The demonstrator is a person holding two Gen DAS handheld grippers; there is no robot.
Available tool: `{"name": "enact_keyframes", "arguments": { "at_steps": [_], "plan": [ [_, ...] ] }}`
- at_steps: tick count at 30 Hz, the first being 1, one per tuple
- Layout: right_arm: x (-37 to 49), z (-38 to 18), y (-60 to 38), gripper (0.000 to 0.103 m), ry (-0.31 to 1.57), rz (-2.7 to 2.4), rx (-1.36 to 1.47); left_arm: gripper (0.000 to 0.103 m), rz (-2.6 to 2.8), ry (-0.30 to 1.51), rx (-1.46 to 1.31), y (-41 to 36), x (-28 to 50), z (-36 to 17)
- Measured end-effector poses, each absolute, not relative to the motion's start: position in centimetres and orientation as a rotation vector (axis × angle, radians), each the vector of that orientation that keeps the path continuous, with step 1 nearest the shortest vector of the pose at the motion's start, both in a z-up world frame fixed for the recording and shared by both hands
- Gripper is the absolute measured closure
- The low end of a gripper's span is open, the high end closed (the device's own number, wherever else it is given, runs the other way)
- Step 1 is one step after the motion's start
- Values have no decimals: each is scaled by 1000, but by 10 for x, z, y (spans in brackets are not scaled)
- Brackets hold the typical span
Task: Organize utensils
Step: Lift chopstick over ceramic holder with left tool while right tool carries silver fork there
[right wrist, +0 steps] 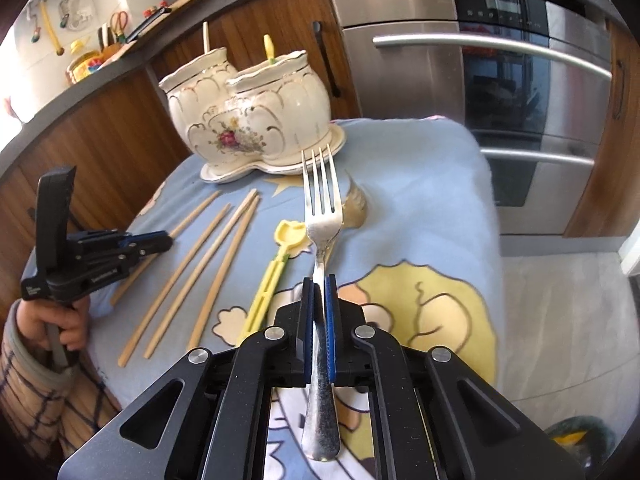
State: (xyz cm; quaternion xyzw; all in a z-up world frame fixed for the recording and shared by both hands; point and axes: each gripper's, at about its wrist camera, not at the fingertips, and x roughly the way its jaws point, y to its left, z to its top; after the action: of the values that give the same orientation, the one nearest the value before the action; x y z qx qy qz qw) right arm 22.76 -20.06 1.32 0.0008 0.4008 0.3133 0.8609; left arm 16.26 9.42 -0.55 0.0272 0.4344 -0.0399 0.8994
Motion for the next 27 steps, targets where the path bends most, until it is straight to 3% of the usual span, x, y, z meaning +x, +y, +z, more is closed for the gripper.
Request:
{"name": "enact_keyframes", "arguments": {
  "at_steps": [11,27],
  "plan": [
    [252,3,-202,96,955,602,-110,95,-150,1060,216,90,175,0],
    [279,8,-156,88,1160,670,-606,94,-286,1307,379,75,214,6]
  ]
}}
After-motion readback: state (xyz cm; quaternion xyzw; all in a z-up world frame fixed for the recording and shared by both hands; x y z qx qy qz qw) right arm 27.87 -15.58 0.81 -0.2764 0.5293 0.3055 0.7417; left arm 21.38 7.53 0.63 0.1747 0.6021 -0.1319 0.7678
